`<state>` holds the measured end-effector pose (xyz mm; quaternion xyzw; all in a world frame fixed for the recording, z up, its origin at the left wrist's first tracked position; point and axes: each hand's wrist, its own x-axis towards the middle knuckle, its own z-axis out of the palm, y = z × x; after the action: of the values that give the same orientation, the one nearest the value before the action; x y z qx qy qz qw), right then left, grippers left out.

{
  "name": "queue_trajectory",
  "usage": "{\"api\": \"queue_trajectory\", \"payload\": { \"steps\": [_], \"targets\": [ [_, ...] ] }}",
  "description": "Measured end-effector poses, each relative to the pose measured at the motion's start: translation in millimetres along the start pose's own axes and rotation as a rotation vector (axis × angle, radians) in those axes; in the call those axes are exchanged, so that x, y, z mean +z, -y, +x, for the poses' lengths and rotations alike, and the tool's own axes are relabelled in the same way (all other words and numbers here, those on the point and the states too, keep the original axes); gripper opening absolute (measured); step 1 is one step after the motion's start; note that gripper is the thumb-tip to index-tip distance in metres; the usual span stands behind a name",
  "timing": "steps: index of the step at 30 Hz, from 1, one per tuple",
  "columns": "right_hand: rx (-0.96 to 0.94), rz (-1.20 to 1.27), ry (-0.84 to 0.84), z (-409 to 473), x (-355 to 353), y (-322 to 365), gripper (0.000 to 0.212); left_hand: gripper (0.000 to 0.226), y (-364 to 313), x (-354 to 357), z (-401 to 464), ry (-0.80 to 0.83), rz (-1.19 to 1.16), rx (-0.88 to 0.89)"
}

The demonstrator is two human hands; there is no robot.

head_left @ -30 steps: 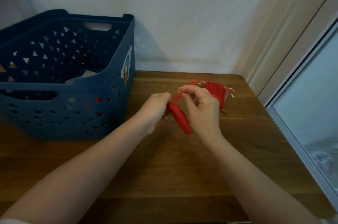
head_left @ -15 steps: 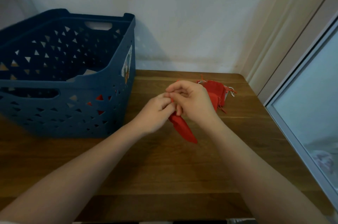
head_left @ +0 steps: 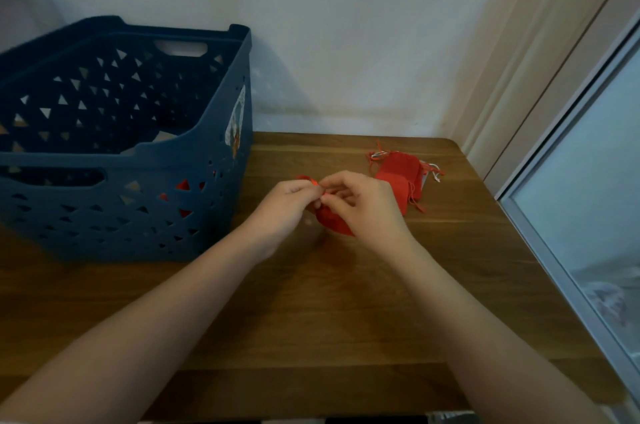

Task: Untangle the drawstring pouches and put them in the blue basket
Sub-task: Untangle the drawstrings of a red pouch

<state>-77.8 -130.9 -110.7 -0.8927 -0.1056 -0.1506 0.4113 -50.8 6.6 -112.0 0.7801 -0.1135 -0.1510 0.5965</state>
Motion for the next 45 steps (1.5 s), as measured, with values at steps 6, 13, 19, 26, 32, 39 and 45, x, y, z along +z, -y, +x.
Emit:
{"api": "queue_trajectory", "payload": {
  "steps": [6,13,19,26,32,39,45],
  "targets": [
    [0.157,0.298,-0.067,4.5,-2.0,-8.3,0.025,0.02,-3.3,-1.1,-1.7,0.044,0.096,0.023],
    [-0.104,-0.184,-0.138,-1.4,0.3,-8.5,0.011,0.008,-6.4,1.7,-2.8,-0.079,0.429,0.169],
    [0.025,-0.288,0.01,0.6,2.1,-5.8,0.015,0.006,-6.5,7.8,-3.6,-0.196,0.512,0.212],
    [0.327,0.269,0.213,8.3,-7.0,3.7,0.021,0.01,-5.4,7.5,-8.2,-0.255,0.431,0.256],
    [0.487,0.616,0.138,9.5,-9.6,7.7,0.023,0.012,-5.0,8.2,-9.9,-0.245,0.473,0.393],
    [0.532,0.702,0.113,10.2,-11.6,4.2,0.017,0.006,-6.3,5.2,-7.8,-0.259,0.607,0.465],
    [0.518,0.713,0.035,14.3,-5.0,8.0,0.023,0.014,-2.9,4.9,-0.5,-0.295,0.709,0.41]
  ]
}}
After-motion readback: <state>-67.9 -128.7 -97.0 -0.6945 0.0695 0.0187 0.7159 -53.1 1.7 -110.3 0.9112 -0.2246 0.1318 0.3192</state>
